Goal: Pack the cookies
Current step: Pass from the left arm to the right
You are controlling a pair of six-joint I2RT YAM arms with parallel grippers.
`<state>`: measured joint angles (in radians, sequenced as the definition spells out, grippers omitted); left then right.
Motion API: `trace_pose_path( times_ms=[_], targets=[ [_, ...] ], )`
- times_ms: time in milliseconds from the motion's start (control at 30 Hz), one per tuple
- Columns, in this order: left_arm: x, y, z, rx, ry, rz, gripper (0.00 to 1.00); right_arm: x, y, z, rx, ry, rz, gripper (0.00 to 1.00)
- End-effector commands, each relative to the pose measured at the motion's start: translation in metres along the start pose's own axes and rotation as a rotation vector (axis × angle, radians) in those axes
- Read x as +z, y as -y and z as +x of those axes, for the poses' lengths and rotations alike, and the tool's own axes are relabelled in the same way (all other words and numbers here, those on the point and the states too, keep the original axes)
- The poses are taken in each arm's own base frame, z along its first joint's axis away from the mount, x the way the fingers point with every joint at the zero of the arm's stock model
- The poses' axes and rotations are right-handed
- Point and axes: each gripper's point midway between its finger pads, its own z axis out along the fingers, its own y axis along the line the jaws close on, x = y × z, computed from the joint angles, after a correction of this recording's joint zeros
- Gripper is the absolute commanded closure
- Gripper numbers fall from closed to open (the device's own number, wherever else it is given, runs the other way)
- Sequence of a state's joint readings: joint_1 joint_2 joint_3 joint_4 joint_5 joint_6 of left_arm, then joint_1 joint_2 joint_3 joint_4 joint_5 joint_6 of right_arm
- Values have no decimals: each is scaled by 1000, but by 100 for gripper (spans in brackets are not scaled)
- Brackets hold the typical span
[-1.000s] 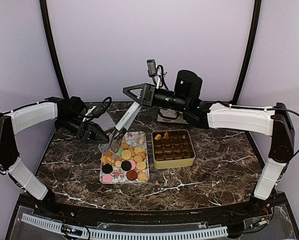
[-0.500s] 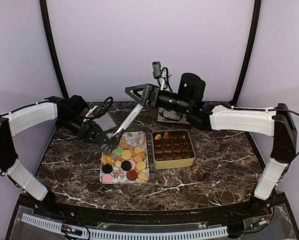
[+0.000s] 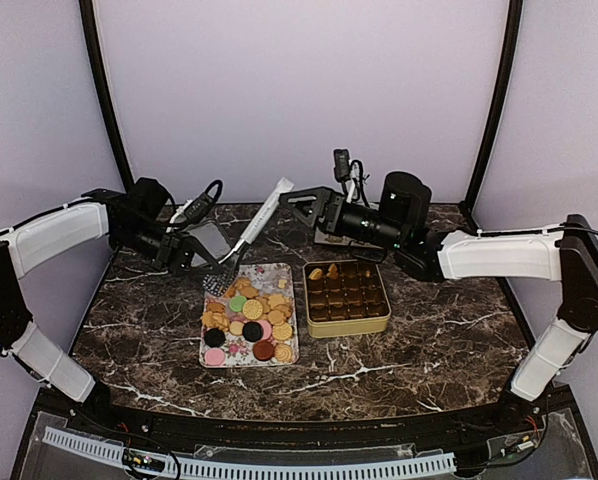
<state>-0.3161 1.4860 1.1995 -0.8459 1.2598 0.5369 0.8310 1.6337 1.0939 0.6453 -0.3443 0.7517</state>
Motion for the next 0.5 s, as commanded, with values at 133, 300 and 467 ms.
trace_pose_path(
  times_ms=[133, 300, 467],
  targets=[
    [-9, 19, -27, 92, 57, 24, 100, 29, -42, 7, 17, -53, -249, 10],
    [-8, 20, -24, 84, 52, 31, 100, 35, -54, 10, 23, -74, -322, 15],
    [-9, 22, -26, 93, 57, 37, 100, 40, -63, 17, 32, -115, -377, 21]
  ],
)
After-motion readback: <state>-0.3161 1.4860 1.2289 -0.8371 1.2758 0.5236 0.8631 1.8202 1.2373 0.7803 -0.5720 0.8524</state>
